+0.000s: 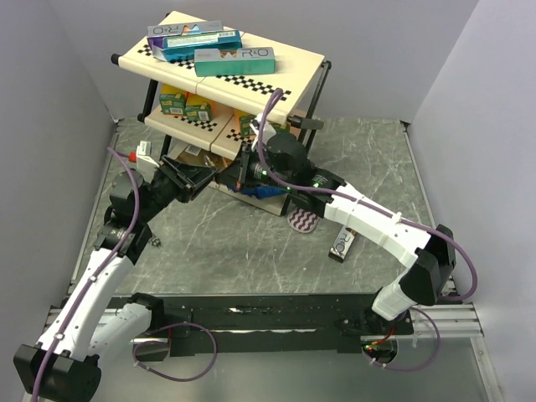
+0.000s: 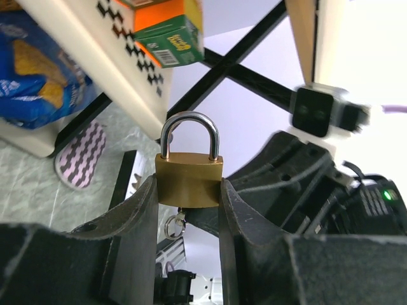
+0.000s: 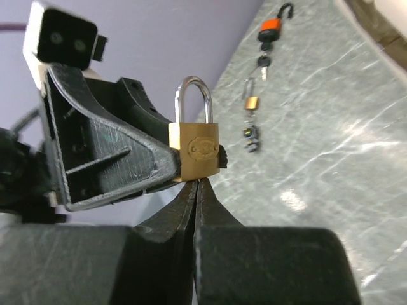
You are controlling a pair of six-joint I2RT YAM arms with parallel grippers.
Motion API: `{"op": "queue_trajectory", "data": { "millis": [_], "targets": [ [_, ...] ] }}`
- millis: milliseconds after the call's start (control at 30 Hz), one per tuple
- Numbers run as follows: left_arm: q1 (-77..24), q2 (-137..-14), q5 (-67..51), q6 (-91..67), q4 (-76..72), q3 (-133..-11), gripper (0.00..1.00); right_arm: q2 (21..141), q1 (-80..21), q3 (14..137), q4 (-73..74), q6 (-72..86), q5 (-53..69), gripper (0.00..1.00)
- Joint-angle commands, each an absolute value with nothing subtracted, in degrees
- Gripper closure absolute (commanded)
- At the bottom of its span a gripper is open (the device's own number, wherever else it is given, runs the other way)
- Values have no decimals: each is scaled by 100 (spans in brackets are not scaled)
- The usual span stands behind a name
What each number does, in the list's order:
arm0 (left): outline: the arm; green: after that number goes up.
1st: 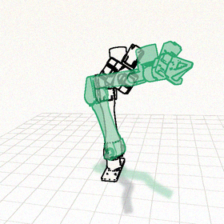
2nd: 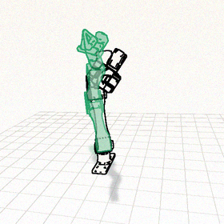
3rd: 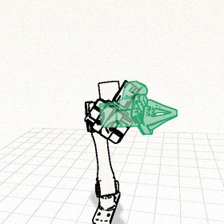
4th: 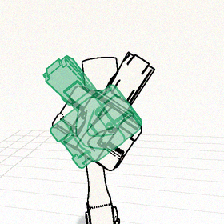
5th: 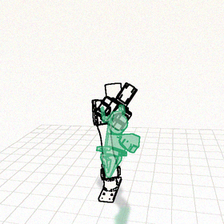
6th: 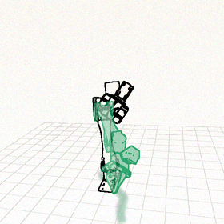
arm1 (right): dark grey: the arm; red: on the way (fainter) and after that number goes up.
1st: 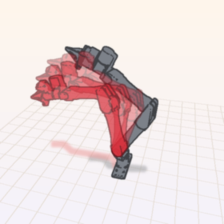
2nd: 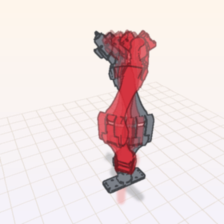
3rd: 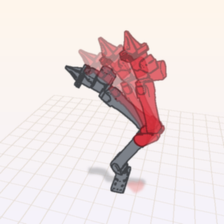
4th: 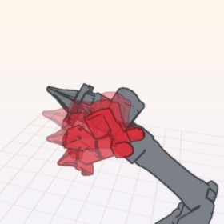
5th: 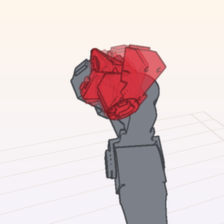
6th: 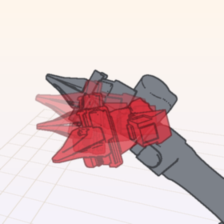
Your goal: Unlock with the key
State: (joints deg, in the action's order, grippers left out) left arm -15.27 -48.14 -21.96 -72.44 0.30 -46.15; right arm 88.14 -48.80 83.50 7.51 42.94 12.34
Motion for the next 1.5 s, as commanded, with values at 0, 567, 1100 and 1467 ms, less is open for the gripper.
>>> {"op": "queue_trajectory", "data": {
  "millis": [0,567,1100,1467],
  "targets": [
    [-1749,-4588,-2832,-7207,1123,-5045,99,8859,-4948,8850,622,3315,-569,97],
    [-1749,-4641,-2742,-7356,1450,-4948,99,8385,-5502,8271,713,2689,-660,55],
    [-1749,-4667,-2725,-7374,1477,-4931,99,7858,-5555,7831,738,2918,-203,45],
    [-1749,-4658,-2716,-7374,1512,-4931,99,8068,-5704,8068,1318,2874,-158,51]
  ]
}}
